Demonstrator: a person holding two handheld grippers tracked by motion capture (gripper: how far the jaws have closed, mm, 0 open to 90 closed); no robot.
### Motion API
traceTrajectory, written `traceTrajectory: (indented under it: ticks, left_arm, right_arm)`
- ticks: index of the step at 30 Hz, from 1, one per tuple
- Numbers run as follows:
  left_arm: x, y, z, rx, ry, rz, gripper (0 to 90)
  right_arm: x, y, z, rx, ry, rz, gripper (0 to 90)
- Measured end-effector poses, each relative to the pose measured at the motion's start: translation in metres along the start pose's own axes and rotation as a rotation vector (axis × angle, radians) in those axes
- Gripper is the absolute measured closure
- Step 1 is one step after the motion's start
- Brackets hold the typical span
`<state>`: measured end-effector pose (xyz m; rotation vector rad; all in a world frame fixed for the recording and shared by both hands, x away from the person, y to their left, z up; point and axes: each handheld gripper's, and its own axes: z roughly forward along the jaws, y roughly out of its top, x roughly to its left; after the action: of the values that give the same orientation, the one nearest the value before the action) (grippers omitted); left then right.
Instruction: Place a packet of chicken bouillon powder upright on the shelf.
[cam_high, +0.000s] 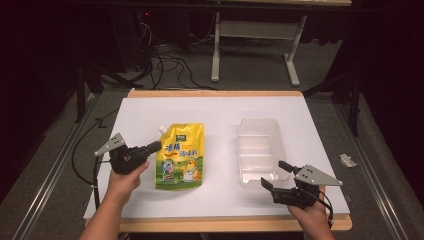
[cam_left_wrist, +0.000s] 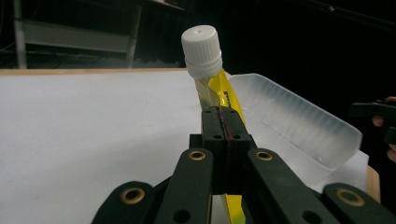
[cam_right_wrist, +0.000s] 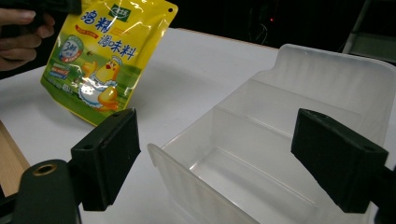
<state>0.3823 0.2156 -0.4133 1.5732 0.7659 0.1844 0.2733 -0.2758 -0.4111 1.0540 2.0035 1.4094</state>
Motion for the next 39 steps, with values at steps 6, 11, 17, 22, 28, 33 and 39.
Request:
traceTrajectory:
  ticks: [6,11,17,22,28,33,39]
  left_arm:
    - [-0.014,0.0,-0.014,-0.002,-0.051,0.061,90.0]
    - [-0.024,-0.002,-0.023,-0.005,-0.1,0.116,90.0]
    - [-0.029,-0.006,-0.03,-0.004,-0.151,0.163,90.0]
    - [-0.031,-0.009,-0.035,-0.003,-0.158,0.178,90.0]
    - [-0.036,-0.014,-0.042,0.003,-0.176,0.218,90.0]
    - [-0.038,-0.019,-0.047,0.0,-0.184,0.24,90.0]
    - [-0.036,-0.02,-0.049,0.0,-0.179,0.246,90.0]
  right_arm:
    - [0.0,0.001,0.001,0.005,0.006,-0.004,15.2]
    - [0.002,0.002,0.001,0.001,0.007,-0.008,15.2]
    - [0.002,0.003,0.001,-0.013,0.025,0.016,15.2]
    - [0.003,0.003,0.001,-0.02,0.026,0.013,15.2]
    - [0.007,0.007,0.001,-0.045,0.075,0.034,15.3]
    - [0.017,0.018,0.009,-0.051,0.134,0.046,15.2]
    - [0.034,0.039,0.034,-0.004,0.196,0.003,14.8]
